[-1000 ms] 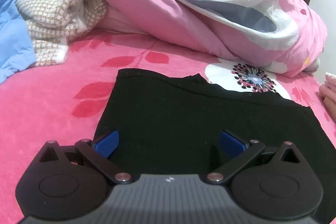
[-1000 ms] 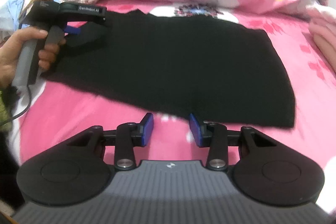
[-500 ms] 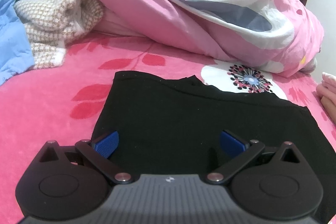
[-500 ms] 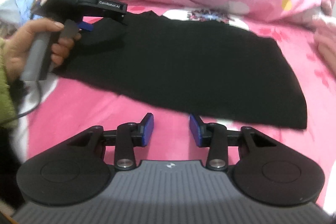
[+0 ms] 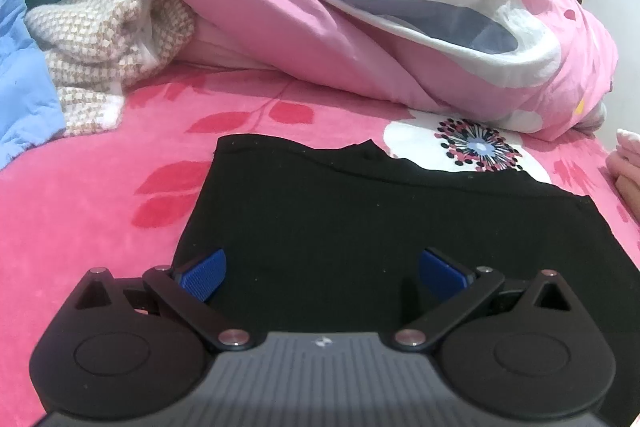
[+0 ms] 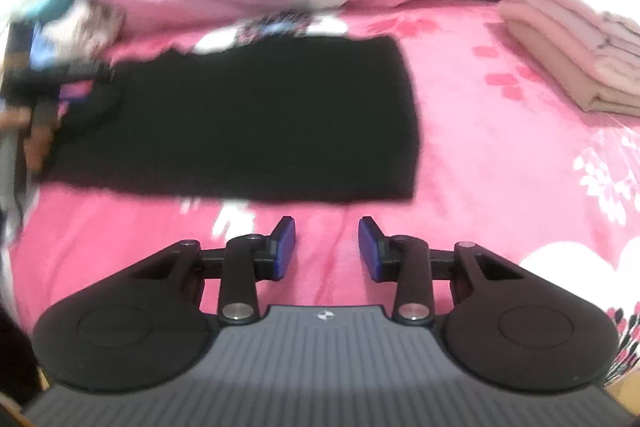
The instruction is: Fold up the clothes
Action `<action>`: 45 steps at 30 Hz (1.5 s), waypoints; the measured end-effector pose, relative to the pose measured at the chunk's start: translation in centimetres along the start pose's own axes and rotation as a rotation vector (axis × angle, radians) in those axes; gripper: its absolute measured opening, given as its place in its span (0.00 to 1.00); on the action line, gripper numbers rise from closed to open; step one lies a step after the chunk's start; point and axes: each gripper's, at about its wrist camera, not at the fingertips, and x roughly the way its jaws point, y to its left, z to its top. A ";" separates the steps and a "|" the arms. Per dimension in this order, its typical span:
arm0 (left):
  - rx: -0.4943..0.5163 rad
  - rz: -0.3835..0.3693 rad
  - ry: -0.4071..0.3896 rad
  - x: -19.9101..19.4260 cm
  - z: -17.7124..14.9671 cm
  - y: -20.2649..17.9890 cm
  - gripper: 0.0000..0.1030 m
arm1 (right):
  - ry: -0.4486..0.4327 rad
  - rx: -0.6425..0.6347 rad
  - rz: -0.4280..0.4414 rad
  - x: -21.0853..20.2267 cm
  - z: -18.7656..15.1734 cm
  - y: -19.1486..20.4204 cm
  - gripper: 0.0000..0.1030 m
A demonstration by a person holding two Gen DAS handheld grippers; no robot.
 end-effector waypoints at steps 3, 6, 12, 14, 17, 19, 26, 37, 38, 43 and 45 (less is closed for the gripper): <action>0.015 0.006 -0.002 0.0 -0.2 -0.2 1.00 | -0.080 -0.017 0.005 1.7 2.2 -0.3 0.33; 0.027 0.009 -0.001 0.0 -0.4 -0.3 1.00 | -0.060 -0.016 0.014 4.1 2.5 -1.7 0.33; 0.007 -0.003 0.001 0.1 0.0 0.0 1.00 | -0.007 0.086 0.000 1.8 -0.8 -5.6 0.33; 0.002 -0.009 -0.003 0.0 0.1 0.1 1.00 | -0.004 0.119 -0.026 0.5 -1.2 -6.2 0.34; -0.002 -0.031 -0.031 -1.0 -0.1 0.5 1.00 | -0.056 0.176 0.021 -1.0 -0.9 -6.0 0.34; -0.002 -0.039 -0.061 -3.0 -0.4 1.0 1.00 | -0.096 0.170 0.052 -2.0 -0.6 -4.8 0.34; 0.167 -0.054 -0.086 -11.1 -4.4 0.8 1.00 | -0.149 0.100 0.177 -1.8 -0.8 -0.1 0.34; 0.289 0.011 0.018 -12.2 -10.6 -0.7 0.96 | -0.067 -0.022 0.202 4.2 -0.4 5.8 0.34; 0.272 0.008 0.024 -12.5 -10.7 -0.2 0.96 | -0.061 -0.031 0.201 4.0 -1.0 5.6 0.35; 0.226 0.002 0.030 -14.2 -11.8 1.8 0.96 | -0.017 -0.004 0.224 1.3 -2.8 4.2 0.38; 0.216 0.002 0.016 -15.0 -12.0 2.1 0.96 | -0.017 0.007 0.231 0.3 -2.9 4.0 0.39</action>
